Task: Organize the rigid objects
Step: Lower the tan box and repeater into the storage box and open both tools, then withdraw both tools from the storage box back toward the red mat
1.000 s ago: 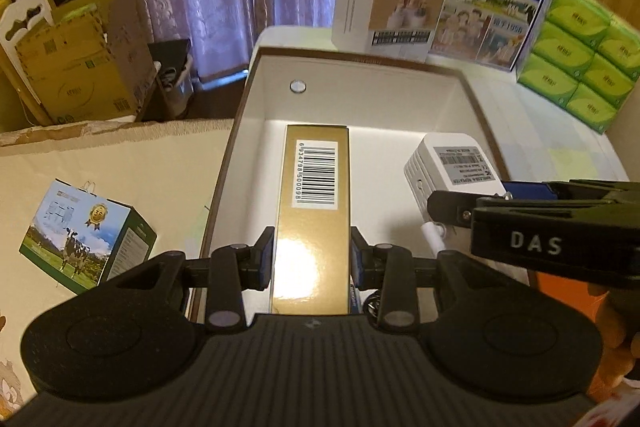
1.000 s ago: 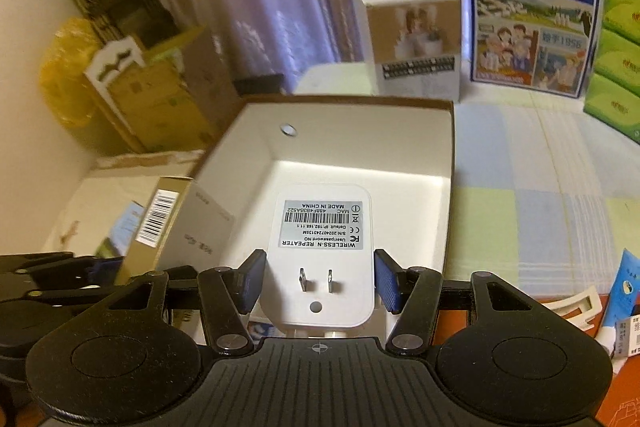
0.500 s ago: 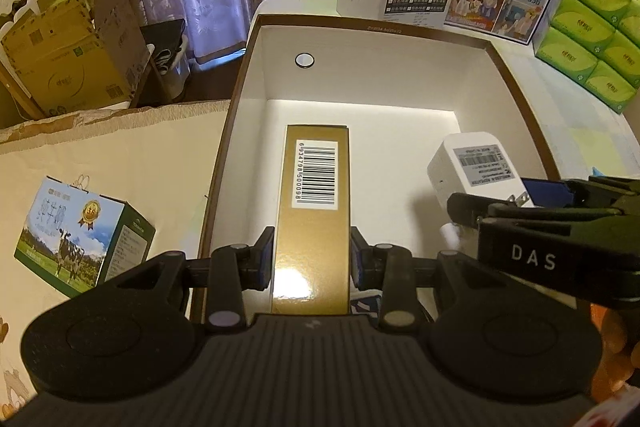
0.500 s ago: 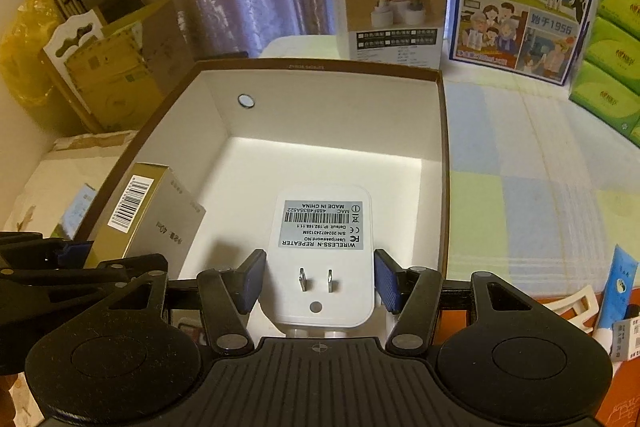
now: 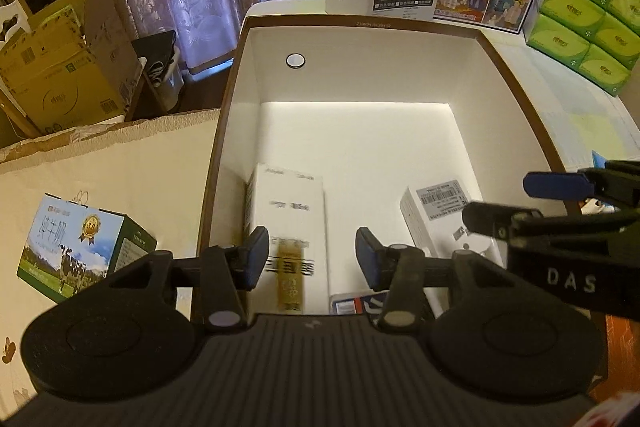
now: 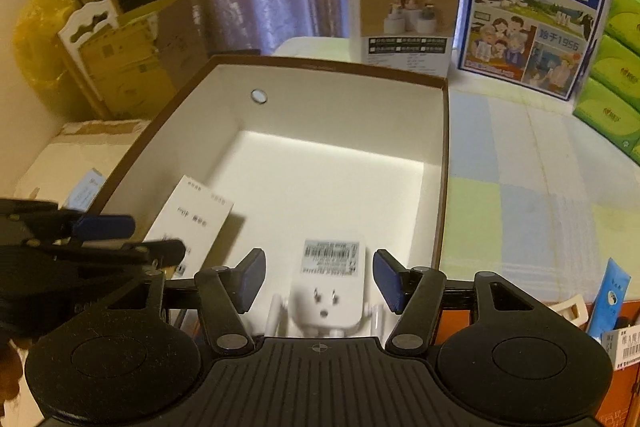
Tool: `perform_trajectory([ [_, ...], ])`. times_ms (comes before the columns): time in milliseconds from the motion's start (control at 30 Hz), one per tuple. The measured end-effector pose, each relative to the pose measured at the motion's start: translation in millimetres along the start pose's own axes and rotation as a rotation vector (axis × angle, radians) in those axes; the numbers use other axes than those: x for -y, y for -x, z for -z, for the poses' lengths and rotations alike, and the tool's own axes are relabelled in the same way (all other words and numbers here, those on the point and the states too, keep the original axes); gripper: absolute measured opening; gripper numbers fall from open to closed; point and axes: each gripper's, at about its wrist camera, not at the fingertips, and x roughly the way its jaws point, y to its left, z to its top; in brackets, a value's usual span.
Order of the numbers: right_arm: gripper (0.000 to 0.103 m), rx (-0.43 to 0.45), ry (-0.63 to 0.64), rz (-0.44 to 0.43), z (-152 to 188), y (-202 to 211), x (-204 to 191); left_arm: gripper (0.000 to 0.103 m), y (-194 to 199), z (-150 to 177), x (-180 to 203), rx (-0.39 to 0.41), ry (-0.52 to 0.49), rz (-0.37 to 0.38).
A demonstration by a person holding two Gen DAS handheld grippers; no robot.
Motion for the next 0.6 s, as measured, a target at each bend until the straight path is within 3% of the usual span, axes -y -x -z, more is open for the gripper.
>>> perform_trajectory([
  [600, 0.058, 0.018, -0.021, -0.058, 18, 38, 4, 0.044, 43, 17, 6, 0.043, 0.034, 0.033],
])
